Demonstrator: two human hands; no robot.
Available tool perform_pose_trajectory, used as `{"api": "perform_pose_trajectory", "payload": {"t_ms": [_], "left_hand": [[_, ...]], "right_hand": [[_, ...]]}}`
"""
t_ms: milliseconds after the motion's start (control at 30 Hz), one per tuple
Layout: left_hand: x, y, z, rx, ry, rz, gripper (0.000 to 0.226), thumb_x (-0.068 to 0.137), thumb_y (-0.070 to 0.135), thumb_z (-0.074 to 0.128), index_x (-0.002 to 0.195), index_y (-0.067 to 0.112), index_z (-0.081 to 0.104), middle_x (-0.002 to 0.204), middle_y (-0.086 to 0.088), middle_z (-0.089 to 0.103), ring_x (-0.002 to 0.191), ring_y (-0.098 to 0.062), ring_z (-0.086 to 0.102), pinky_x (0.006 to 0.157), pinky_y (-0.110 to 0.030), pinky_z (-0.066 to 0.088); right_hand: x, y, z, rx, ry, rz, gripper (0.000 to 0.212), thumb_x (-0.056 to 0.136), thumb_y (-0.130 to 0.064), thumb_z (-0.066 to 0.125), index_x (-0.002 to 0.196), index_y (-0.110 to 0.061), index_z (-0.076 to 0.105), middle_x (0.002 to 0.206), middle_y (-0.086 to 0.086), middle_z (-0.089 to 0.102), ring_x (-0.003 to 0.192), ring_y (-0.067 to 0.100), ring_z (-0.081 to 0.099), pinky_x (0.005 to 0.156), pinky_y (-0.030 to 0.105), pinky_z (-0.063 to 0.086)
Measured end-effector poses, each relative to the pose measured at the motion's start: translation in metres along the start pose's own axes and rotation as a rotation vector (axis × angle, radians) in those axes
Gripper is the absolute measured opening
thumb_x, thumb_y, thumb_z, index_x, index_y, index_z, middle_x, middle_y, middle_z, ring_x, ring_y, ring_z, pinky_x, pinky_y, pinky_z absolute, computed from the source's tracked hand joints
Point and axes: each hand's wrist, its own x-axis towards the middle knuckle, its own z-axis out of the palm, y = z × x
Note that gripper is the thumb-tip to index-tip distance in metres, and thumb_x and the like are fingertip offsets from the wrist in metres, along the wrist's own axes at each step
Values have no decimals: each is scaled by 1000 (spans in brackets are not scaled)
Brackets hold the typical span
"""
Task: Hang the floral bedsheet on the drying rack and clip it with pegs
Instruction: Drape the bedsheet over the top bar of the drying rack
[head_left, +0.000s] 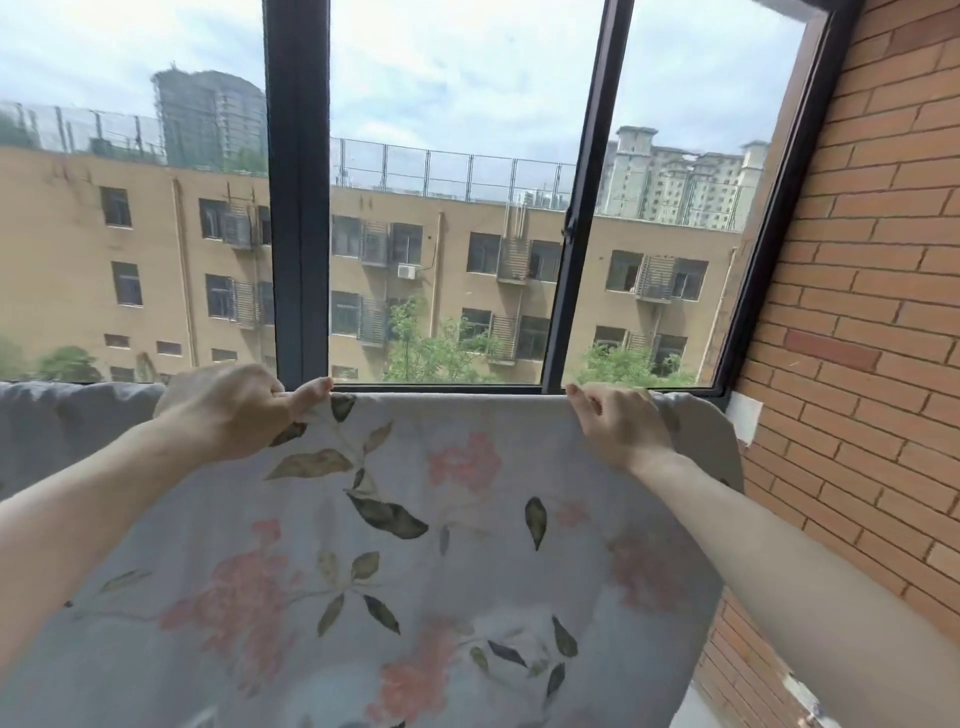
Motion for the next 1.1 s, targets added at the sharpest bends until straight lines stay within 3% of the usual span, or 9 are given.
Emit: {"api": "perform_pose_trajectory", "payload": {"t_ms": [133,333,400,533,633,767,900,1000,1100], "left_hand": [[3,9,1,54,-5,-46,89,80,92,14,49,16,48,53,-3,64,51,-23,63,54,-27,43],[1,10,2,81,-40,-101,87,79,92,15,50,16,47,53,-4,63,53,-24,63,55,-28,43],[0,12,1,99,-38,-111,85,82,90,17,50,17,45,53,-4,63,53,-24,63,57,-28,44],[5,17,-1,110,-26,-132,85,87,86,20,48,16,48,55,-4,64,55,-23,64,61,-30,49],[5,11,1,113,-36,-108,90,80,94,10,47,18,45,53,-3,63,54,-23,64,58,-28,47],[4,8,2,95,-36,-128,93,73,97,6,48,18,46,56,-4,65,55,-24,64,55,-26,43],[4,9,0,93,-44,-150,92,79,95,11,48,17,48,57,-4,64,56,-24,64,61,-28,50],[6,14,2,119,-46,-156,89,85,89,16,49,16,51,60,-5,65,59,-23,64,61,-28,48],[5,13,2,124,-47,-173,87,89,86,20,50,16,53,62,-5,66,60,-23,64,59,-27,45]], "right_hand": [[-1,56,-6,19,54,-22,45,105,-57,36,87,-28,65,92,-5,69,95,25,61,82,39,44],[-10,118,-24,6,103,41,36,107,-46,38,116,-31,70,121,0,72,120,29,58,99,44,44],[-7,128,-28,19,118,45,39,107,-44,35,105,-26,70,114,4,73,110,32,63,90,41,43],[7,124,-26,50,-14,93,39,106,-43,34,72,-25,45,77,-3,58,83,33,58,73,39,36],[17,106,-22,26,-108,49,42,105,-46,24,75,-30,50,92,6,68,93,34,62,84,42,43],[35,63,-15,-51,-254,-17,52,109,-36,22,86,-16,64,110,14,71,106,34,62,107,51,37],[54,27,-9,-72,-421,-40,38,104,-38,23,97,-14,51,121,19,65,97,32,56,87,42,42],[61,1,-7,-95,-482,-71,48,106,-39,22,108,-12,62,132,17,59,108,32,55,92,43,41],[61,-12,3,-94,-409,-99,46,105,-38,24,88,-15,60,118,14,64,96,28,56,84,41,42]]}}
